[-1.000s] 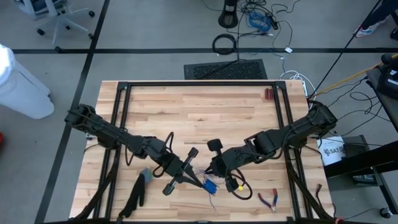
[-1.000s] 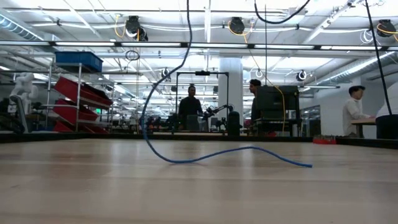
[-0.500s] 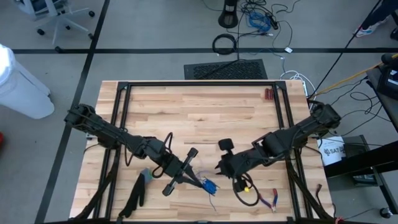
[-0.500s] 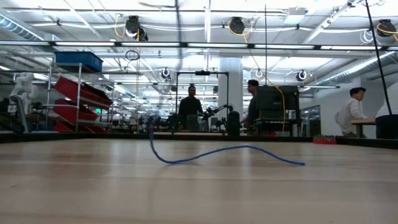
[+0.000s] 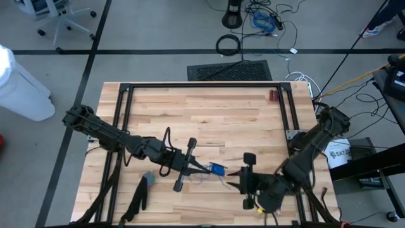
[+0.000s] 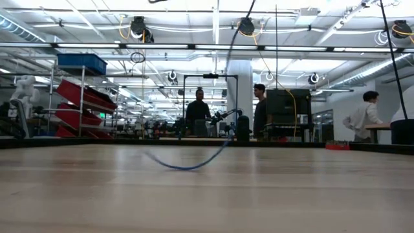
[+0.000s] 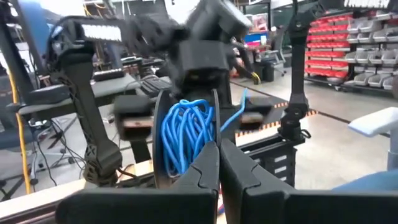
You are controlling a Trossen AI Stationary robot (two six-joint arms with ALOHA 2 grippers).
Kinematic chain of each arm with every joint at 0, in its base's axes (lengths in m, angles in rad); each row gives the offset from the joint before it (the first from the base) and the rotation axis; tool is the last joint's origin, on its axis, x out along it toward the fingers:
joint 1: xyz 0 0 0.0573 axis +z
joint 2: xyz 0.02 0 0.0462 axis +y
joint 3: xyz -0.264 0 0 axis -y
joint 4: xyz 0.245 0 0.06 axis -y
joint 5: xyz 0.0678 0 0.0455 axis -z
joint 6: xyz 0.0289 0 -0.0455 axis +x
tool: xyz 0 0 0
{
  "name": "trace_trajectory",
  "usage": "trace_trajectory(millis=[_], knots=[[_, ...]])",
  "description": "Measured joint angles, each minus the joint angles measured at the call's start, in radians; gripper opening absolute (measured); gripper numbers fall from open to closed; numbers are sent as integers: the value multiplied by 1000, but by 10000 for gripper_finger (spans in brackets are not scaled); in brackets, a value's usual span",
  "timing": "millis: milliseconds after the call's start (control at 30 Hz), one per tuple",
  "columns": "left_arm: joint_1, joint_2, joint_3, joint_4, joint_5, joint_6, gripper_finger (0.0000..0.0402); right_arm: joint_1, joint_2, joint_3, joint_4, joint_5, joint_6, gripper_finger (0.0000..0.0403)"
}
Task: Coil cords
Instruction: Coil the blue wire onto the black spool
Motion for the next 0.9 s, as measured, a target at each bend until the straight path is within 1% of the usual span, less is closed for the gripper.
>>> trace_trajectory(millis=[100, 167, 233, 300, 400, 467, 533, 567, 633, 667, 767, 900], knots=[[-1, -1, 0, 10, -3, 2, 0, 15, 4, -109, 203, 118, -25, 103], [-2, -1, 0, 10, -12, 3, 0, 8, 4, -188, 330, 147, -27, 103], [-3, -1, 0, 13, -16, 2, 0, -6, 4, -268, 448, 150, -29, 104], [-3, -1, 0, 15, -19, 2, 0, -16, 4, -347, 571, 161, -67, 109], [-10, -1, 0, 15, -19, 2, 0, -24, 4, -484, 864, 194, -138, 117], [-15, -1, 0, 15, -19, -3, 0, -25, 4, -574, 1068, 182, -180, 121], [-22, -1, 0, 15, -19, -4, 0, -30, 4, -640, 1224, 172, -213, 123], [-25, -1, 0, 15, -19, -4, 0, -36, 4, -665, 1275, 172, -225, 123], [-31, -1, 0, 15, -20, -4, 0, -52, 4, -696, 1330, 159, -265, 124], [-31, -1, 0, 15, -21, -4, 0, -62, 4, -702, 1347, 136, -294, 124], [-39, -1, 0, 15, -22, -5, 0, -96, 4, -702, 1358, 48, -379, 124], [-51, -1, 0, 16, -26, -4, 0, -149, 4, -702, 1360, -13, -514, 129]])
